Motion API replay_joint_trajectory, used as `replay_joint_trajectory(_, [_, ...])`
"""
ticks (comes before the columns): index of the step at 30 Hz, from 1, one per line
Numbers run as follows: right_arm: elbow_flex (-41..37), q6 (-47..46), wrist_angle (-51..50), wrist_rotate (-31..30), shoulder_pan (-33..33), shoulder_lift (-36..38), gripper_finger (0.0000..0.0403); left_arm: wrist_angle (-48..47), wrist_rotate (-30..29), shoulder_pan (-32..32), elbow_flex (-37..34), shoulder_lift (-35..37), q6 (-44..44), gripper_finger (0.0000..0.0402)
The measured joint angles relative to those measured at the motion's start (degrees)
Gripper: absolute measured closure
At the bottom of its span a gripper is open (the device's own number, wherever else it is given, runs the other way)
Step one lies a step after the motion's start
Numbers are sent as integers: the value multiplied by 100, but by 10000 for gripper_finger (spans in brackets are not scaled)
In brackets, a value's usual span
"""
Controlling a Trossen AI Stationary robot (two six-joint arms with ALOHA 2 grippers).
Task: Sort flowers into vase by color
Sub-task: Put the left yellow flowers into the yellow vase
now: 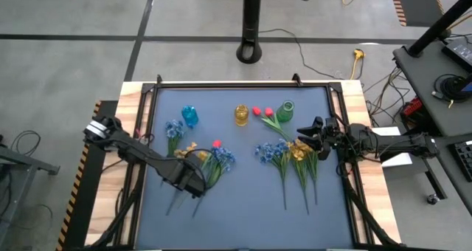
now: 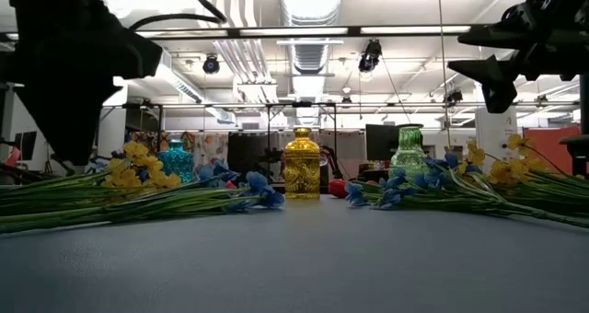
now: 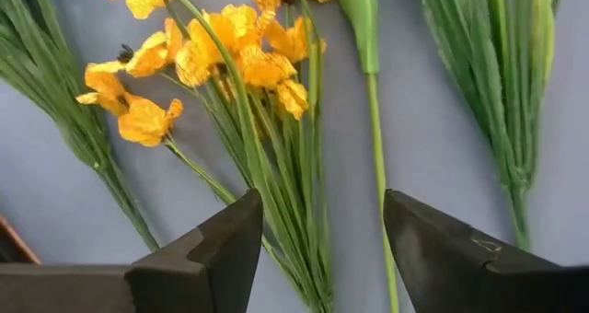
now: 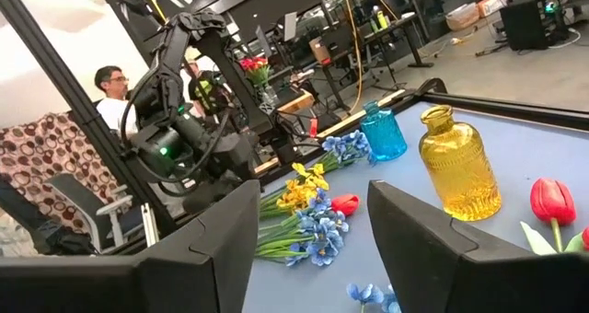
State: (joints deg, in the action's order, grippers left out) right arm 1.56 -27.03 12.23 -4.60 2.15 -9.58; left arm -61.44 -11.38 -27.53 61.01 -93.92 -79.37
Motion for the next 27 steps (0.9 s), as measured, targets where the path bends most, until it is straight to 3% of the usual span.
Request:
replay_joint_trajectory(11, [0, 0, -1, 0, 0, 0, 204, -24, 238, -49, -205, -32, -267, 202])
replay_joint_trajectory(23, [0, 0, 0, -2, 0, 0, 204, 973, 471, -313, -1047, -30, -686, 203])
replay_joint_trajectory(27, [2, 0, 0, -4, 0, 0, 204, 1133, 508, -313, -1171, -5, -690, 222])
